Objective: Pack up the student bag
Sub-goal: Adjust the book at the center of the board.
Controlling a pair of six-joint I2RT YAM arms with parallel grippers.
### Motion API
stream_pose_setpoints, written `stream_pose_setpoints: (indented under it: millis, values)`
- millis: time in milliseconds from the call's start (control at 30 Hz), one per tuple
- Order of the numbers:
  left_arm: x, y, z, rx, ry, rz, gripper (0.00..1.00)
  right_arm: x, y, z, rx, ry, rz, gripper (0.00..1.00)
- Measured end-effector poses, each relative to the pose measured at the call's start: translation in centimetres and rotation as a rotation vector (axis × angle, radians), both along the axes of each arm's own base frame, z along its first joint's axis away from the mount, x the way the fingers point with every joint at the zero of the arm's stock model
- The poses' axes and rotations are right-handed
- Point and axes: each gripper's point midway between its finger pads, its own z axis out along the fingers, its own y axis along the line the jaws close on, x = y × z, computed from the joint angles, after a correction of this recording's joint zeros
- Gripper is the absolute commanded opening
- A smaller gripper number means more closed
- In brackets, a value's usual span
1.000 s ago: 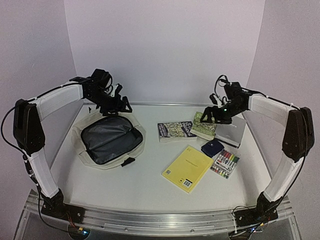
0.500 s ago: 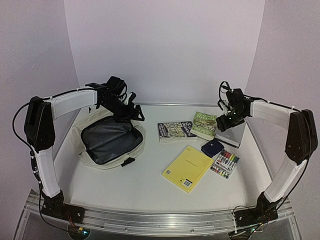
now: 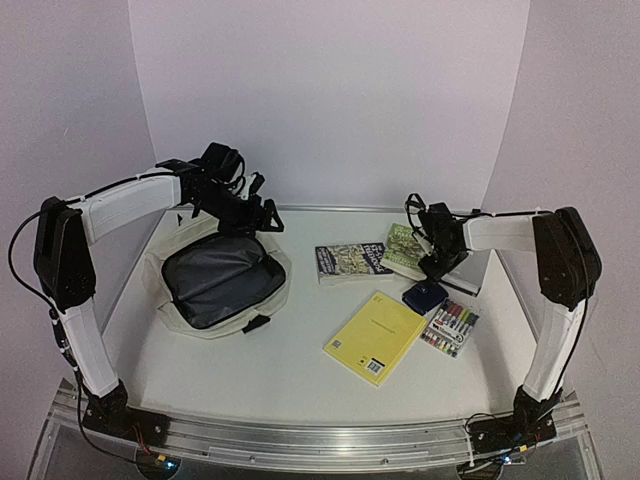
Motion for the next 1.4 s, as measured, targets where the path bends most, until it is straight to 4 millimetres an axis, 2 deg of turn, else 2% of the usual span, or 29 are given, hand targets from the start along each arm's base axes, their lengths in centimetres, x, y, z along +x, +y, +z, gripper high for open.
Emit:
stream_pose_setpoints:
  millis: [167,300,433,500,633,833,1133,1233,1400]
  values:
    - [0.0,0.0,0.2,-0.002,-0.003,0.000,0.85,0.9,-0.6,-0.9,-0.078,-0.017,0.006,0.59]
    - [0.0,0.0,0.2,-0.002,-0.003,0.000,0.85,1.2,-0.7,-1.9,-0.118,-0.017,0.010,0.59]
    - [0.0,0.0,0.2,-0.003,-0.002,0.001,0.85,1.5,-0.6,-2.0,-0.136,-0.028,0.015,0.56]
    - [0.0,0.0,0.2,-0.004,-0.001,0.002,0.85,1.6,-0.4,-2.0,-0.143,-0.035,0.018,0.51]
    - [0.0,0.0,0.2,-0.004,0.000,0.003,0.85,2.0,-0.2,-2.3,-0.160,-0.045,0.016,0.35]
    - [0.0,0.0,0.2,-0.005,0.001,0.004,0.85,2.8,-0.2,-1.6,-0.172,-0.083,0.004,0.00]
    - [-0.1,0.0,0.2,-0.005,0.001,0.004,0.85,3.1,-0.2,0.1,-0.182,-0.122,0.001,0.00]
    - [-0.1,0.0,0.2,-0.005,0.001,0.004,0.85,2.9,-0.3,1.8,-0.179,-0.141,0.004,0.00]
    - [0.0,0.0,0.2,-0.005,0.001,0.004,0.85,2.4,-0.2,6.0,-0.141,-0.197,0.008,0.00]
